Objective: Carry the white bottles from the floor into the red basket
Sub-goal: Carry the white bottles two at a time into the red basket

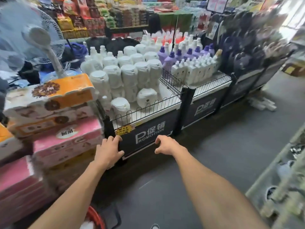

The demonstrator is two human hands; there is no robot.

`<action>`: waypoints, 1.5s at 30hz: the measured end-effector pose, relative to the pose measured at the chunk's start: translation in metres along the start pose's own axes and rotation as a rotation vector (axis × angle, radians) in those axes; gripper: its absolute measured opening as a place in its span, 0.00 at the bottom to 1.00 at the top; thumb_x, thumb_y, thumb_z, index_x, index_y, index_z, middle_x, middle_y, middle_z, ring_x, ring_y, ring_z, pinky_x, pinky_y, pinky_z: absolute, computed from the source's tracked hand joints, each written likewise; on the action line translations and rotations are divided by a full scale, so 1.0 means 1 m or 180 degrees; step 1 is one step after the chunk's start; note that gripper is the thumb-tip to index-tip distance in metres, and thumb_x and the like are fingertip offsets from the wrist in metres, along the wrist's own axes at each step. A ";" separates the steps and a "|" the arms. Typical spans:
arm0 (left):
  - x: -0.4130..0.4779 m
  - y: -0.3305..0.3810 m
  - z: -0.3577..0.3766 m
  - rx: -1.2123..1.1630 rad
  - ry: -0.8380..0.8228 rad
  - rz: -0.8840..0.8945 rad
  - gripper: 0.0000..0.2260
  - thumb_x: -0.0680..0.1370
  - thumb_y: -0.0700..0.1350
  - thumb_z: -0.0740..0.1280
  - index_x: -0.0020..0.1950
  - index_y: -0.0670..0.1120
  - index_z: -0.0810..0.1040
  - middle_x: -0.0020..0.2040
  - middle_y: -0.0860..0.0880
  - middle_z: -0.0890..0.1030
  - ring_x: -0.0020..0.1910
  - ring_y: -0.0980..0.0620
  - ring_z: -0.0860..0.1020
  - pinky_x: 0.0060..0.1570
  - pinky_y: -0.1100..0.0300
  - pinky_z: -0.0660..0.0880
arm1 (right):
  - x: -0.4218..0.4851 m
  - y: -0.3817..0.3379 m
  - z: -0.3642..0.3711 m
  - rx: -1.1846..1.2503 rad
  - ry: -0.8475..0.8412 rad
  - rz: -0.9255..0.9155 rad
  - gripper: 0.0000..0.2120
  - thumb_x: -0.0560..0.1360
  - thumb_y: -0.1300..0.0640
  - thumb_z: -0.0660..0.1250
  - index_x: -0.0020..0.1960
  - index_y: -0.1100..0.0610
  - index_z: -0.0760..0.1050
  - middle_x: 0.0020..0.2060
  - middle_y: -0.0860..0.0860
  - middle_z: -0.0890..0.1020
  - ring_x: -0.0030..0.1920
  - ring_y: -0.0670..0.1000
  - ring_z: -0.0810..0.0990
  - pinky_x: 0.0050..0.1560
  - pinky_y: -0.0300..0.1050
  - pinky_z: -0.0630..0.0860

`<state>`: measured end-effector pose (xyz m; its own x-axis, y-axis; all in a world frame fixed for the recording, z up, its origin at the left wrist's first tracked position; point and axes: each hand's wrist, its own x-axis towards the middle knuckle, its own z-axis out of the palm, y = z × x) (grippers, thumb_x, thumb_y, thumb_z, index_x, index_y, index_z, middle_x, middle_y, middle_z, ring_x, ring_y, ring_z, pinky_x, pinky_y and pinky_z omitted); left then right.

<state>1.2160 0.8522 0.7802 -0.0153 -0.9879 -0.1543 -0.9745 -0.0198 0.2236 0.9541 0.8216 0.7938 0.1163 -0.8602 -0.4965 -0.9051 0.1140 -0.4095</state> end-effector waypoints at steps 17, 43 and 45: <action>0.094 0.238 0.035 0.0294 -0.0501 0.1630 0.23 0.77 0.57 0.68 0.70 0.56 0.67 0.68 0.49 0.71 0.67 0.45 0.69 0.62 0.46 0.70 | -0.024 0.221 -0.061 0.0715 0.0581 0.1286 0.24 0.65 0.42 0.72 0.60 0.45 0.76 0.60 0.50 0.80 0.61 0.56 0.79 0.62 0.52 0.76; 0.243 0.430 0.076 0.0491 -0.0979 0.3134 0.26 0.75 0.54 0.67 0.71 0.57 0.64 0.63 0.51 0.71 0.64 0.46 0.68 0.58 0.47 0.69 | -0.052 0.323 -0.122 0.1792 0.1472 0.2608 0.24 0.80 0.40 0.65 0.71 0.51 0.70 0.70 0.54 0.75 0.64 0.56 0.76 0.63 0.52 0.75; 0.257 0.445 0.076 0.0501 -0.0906 0.3183 0.26 0.74 0.55 0.68 0.71 0.57 0.64 0.63 0.51 0.71 0.63 0.46 0.69 0.57 0.48 0.69 | -0.047 0.334 -0.130 0.1841 0.1562 0.2639 0.24 0.80 0.39 0.64 0.71 0.51 0.69 0.71 0.53 0.74 0.66 0.56 0.75 0.63 0.52 0.74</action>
<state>0.7613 0.6016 0.7666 -0.8611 -0.4702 -0.1935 -0.5067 0.8253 0.2494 0.5927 0.8357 0.7799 -0.7228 -0.4995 -0.4777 -0.2873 0.8457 -0.4497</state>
